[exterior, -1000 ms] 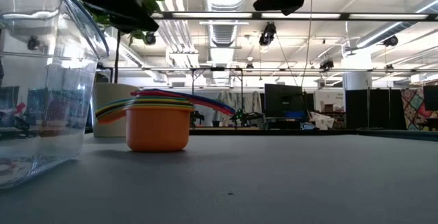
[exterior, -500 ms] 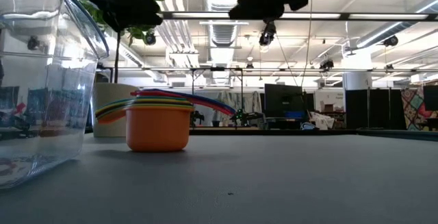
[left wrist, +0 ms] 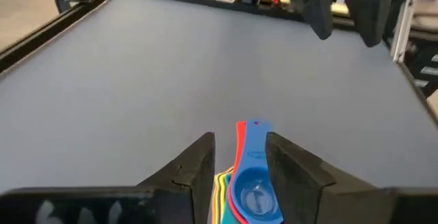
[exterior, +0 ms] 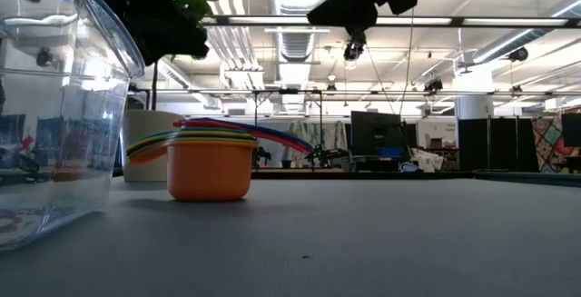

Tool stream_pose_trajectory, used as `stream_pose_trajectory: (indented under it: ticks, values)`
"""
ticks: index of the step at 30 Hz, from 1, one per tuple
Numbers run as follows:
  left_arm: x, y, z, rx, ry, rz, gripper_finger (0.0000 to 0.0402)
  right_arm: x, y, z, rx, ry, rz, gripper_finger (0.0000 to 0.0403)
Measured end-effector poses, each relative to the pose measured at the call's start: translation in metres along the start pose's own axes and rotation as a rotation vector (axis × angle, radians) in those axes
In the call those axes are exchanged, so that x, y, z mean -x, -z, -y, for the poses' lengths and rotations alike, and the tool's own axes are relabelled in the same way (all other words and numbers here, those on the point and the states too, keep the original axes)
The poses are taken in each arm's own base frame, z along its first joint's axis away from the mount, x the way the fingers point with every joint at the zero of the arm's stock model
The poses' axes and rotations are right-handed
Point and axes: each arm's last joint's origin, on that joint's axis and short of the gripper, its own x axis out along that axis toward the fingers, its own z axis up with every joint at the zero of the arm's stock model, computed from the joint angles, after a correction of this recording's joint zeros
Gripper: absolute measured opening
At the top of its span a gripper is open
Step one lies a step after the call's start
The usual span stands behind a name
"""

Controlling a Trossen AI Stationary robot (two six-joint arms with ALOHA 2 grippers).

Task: Nest measuring cups in basket
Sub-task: Stack the blue measuring cup into the red measuring cup

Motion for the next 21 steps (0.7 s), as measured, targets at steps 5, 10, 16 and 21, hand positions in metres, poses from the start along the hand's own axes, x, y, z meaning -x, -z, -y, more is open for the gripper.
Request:
stream_pose_trajectory:
  ticks: [5,10,16,21]
  values:
    - [-0.003,0.015,-0.003,0.051,0.014,0.04,0.01,-0.002,0.007,-0.001,-0.02,-0.002,-0.02,0.0226]
    - [-0.004,0.02,-0.005,0.073,0.018,0.05,0.0094,-0.001,0.018,-0.003,-0.046,0.0,0.007,0.0226]
    - [-0.004,0.02,-0.005,0.069,0.012,0.055,0.0093,0.002,0.03,-0.005,-0.072,0.005,0.08,0.0226]
    - [-0.006,0.022,-0.005,0.065,0.007,0.044,0.0093,0.0,0.031,-0.005,-0.088,-0.003,0.097,0.0226]
